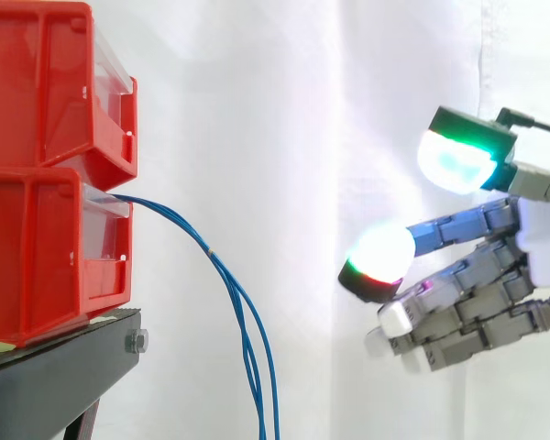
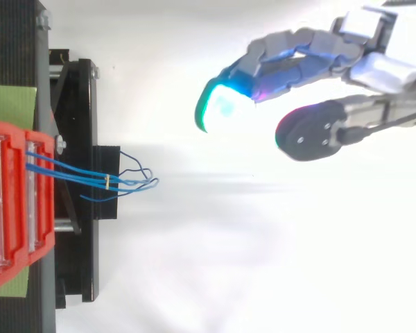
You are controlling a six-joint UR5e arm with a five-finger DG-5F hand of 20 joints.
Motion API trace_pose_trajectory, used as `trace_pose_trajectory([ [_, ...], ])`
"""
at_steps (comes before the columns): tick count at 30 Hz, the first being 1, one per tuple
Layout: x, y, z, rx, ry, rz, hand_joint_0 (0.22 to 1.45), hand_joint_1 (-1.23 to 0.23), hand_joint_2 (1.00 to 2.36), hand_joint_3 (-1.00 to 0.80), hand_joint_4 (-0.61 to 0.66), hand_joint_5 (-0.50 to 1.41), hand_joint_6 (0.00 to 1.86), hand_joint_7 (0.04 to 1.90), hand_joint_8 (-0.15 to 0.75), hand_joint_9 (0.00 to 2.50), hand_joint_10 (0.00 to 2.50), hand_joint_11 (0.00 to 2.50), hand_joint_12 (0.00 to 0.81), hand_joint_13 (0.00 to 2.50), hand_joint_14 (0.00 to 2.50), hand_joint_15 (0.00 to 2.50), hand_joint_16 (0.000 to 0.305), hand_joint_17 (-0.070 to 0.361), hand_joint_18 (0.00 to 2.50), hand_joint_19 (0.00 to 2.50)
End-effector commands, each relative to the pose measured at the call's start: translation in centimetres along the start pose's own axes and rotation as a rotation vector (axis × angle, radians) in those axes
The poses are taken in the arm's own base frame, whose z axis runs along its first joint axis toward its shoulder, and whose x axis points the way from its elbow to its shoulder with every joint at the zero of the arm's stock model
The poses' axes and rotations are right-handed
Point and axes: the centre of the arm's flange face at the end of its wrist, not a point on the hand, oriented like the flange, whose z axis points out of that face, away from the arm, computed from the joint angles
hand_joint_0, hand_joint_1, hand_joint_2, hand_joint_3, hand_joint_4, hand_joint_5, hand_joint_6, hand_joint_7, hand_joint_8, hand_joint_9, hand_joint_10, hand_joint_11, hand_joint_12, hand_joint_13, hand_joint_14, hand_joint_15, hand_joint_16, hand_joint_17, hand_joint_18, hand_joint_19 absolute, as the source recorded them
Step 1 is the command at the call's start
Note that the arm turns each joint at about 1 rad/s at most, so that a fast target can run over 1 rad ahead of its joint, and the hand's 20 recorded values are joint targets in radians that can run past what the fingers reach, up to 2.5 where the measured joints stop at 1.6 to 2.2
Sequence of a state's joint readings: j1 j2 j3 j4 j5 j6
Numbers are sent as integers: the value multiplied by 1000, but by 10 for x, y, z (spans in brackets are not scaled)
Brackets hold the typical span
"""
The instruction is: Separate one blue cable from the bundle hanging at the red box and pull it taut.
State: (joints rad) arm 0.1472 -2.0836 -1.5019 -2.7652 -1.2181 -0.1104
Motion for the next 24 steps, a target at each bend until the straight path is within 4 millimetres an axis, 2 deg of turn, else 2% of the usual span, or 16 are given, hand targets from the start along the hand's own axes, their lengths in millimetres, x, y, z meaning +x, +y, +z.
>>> trace_pose_trajectory([
  [1, 13, -11, 9, -13, -3, 6, 534, -514, 1001, -492, 264, -207, 503, 958, 287, 586, 9, 377, 276, 421, 4, 122, 29, 65, 210, 80],
  [11, 36, -45, 43, 1, -5, 32, 535, -518, 1001, -488, 266, -205, 503, 954, 289, 598, 10, 371, 274, 423, 4, 129, 28, 64, 206, 76],
  [21, 39, -41, 50, -37, -21, 19, 536, -519, 1000, -489, 267, -203, 503, 955, 289, 602, 10, 376, 274, 438, 6, 131, 28, 63, 209, 73],
  [24, 41, -56, 57, -29, -32, 17, 536, -519, 1001, -489, 266, -202, 503, 957, 292, 601, 10, 383, 274, 444, 5, 133, 28, 63, 211, 72],
])
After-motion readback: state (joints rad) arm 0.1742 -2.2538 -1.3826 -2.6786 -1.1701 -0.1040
